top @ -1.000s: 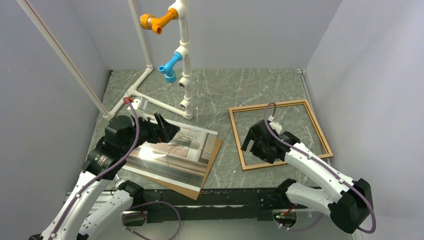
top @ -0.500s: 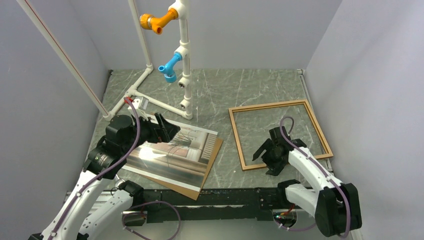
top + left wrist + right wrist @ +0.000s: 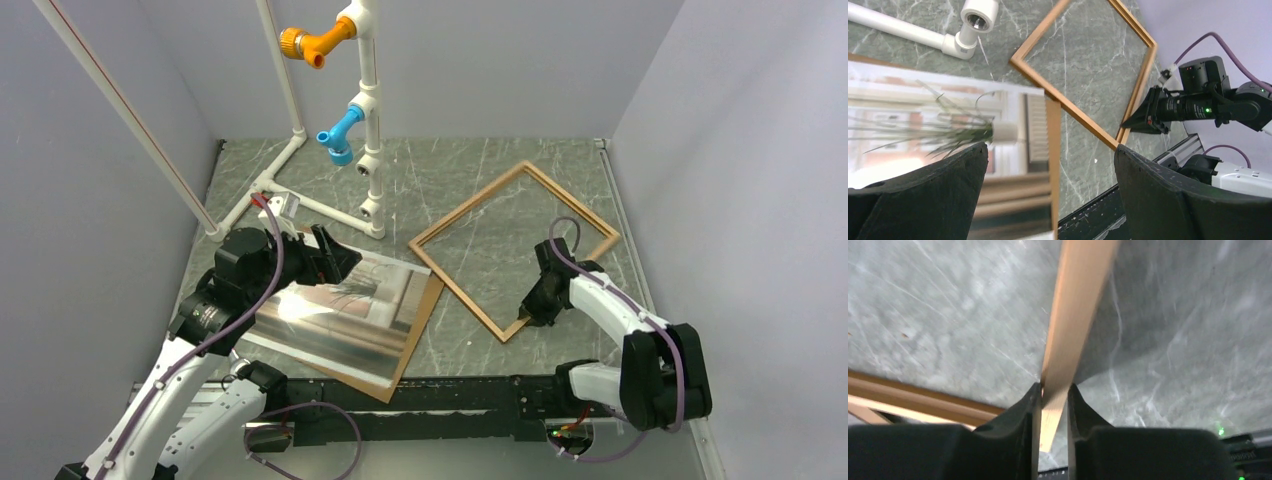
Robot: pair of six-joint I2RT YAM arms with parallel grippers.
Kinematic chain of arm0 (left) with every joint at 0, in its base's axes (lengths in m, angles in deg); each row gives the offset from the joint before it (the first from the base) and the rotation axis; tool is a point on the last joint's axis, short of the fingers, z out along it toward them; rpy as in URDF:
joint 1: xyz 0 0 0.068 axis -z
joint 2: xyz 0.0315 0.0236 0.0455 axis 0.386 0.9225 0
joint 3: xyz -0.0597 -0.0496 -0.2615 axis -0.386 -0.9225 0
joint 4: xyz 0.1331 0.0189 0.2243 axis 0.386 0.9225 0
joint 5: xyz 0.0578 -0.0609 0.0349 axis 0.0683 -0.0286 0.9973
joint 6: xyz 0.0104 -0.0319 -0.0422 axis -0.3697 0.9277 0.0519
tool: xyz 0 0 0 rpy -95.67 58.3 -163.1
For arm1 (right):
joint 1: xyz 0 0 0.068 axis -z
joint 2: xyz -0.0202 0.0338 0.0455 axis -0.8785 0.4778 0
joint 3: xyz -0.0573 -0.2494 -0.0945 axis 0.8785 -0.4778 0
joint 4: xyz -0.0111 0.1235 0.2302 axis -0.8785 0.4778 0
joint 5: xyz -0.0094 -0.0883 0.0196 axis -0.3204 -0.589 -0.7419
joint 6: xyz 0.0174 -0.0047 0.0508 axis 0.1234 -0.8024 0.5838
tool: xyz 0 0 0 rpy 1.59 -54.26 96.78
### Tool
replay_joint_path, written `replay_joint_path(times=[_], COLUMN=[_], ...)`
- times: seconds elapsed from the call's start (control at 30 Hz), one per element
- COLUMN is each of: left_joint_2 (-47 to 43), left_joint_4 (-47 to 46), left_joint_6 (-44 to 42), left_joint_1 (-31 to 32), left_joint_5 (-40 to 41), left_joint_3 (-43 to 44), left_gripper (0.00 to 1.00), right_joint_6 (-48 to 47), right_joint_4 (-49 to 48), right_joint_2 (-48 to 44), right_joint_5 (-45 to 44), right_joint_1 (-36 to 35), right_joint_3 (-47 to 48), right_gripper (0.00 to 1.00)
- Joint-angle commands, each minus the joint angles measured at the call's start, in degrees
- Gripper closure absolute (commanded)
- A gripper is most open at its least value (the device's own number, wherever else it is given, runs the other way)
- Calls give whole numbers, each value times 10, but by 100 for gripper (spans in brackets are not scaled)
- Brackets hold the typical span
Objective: Put the photo into the frame
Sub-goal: Adjust the photo frame at the center of the board.
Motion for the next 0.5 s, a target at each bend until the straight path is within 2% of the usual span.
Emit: replay_joint_path(times=[0.0, 0.1, 0.27, 0.3, 0.47], left_joint_2=[5, 10, 13, 13, 16], left_joint_4=[-12, -11, -5, -4, 3], left_joint_6=[0, -3, -7, -8, -14], left_joint_1=[2, 1, 2, 1, 2], left_joint_5=[-5, -4, 0, 1, 4], left_joint_3=[3, 5, 6, 7, 10], left_gripper=[1, 1, 1, 1, 1], right_joint_6=[-79, -93, -107, -113, -163], right_joint_4=[-36, -28, -26, -28, -18], right_joint_2=[45, 68, 105, 113, 156], right_joint_5=[-60, -85, -93, -93, -117], right_joint_1=[-3, -4, 12, 18, 61], right_joint_3=[52, 83, 126, 133, 181], right_gripper=[87, 93, 95, 99, 100])
